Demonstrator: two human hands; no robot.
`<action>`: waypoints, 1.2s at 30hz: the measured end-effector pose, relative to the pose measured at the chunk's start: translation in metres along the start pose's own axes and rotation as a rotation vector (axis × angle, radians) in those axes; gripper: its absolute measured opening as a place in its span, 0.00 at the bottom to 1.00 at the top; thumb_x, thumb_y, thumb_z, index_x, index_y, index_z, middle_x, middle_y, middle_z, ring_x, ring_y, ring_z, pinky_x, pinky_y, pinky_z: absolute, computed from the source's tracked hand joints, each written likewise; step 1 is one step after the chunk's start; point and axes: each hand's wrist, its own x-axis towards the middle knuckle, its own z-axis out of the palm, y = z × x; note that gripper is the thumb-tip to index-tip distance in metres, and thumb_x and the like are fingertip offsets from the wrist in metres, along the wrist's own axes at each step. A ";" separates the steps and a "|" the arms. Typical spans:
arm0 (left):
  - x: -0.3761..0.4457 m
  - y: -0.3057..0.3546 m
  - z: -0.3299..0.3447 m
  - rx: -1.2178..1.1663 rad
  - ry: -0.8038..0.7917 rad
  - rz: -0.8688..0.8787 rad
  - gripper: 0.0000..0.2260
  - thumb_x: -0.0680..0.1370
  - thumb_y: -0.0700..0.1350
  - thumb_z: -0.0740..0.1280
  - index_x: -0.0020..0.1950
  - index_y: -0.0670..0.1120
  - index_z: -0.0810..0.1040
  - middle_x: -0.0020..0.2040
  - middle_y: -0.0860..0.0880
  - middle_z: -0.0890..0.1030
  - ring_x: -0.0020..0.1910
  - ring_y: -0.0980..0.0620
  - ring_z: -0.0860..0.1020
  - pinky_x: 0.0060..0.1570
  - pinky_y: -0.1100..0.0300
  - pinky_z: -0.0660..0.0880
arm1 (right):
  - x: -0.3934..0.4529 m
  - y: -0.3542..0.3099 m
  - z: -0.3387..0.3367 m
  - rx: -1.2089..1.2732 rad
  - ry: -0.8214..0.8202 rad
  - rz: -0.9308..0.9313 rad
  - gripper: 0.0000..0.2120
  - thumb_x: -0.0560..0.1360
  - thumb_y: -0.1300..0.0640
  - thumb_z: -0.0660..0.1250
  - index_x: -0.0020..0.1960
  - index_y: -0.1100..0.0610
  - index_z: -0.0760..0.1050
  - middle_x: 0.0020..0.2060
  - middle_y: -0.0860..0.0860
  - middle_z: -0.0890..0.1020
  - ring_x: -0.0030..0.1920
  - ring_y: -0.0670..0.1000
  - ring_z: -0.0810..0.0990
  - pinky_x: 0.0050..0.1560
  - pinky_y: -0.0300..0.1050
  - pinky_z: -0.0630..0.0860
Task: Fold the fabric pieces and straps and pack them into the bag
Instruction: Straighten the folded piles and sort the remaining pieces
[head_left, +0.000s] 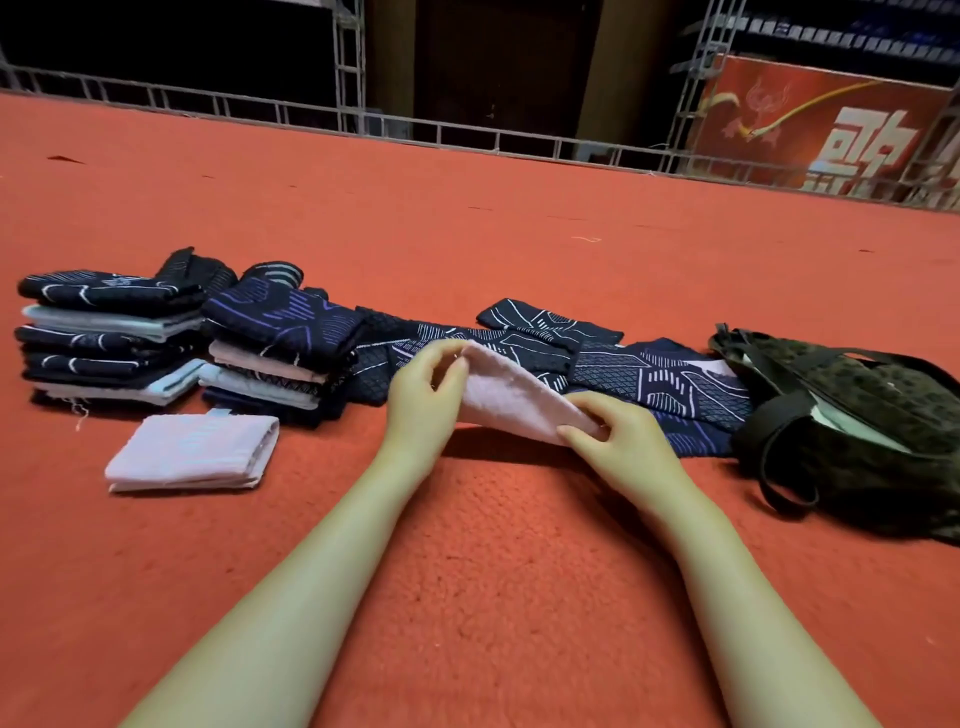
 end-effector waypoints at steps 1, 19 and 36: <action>0.002 0.001 -0.006 0.005 0.030 0.002 0.11 0.76 0.35 0.62 0.50 0.49 0.79 0.47 0.55 0.80 0.47 0.62 0.76 0.51 0.73 0.70 | 0.000 0.005 -0.004 -0.008 -0.044 0.039 0.09 0.70 0.59 0.69 0.49 0.49 0.80 0.43 0.41 0.83 0.46 0.44 0.79 0.49 0.42 0.74; 0.006 -0.015 -0.015 0.146 0.064 -0.293 0.17 0.77 0.38 0.59 0.65 0.48 0.73 0.41 0.52 0.76 0.41 0.52 0.73 0.45 0.58 0.68 | 0.003 0.023 -0.009 0.239 0.147 0.427 0.11 0.72 0.56 0.70 0.53 0.56 0.79 0.47 0.52 0.82 0.49 0.53 0.79 0.49 0.46 0.72; -0.020 -0.012 0.015 0.557 -0.557 -0.072 0.13 0.76 0.41 0.62 0.60 0.48 0.78 0.56 0.47 0.77 0.56 0.49 0.75 0.57 0.60 0.69 | 0.001 -0.002 0.009 0.681 -0.046 0.351 0.08 0.77 0.56 0.64 0.52 0.56 0.80 0.38 0.49 0.80 0.37 0.46 0.76 0.34 0.34 0.72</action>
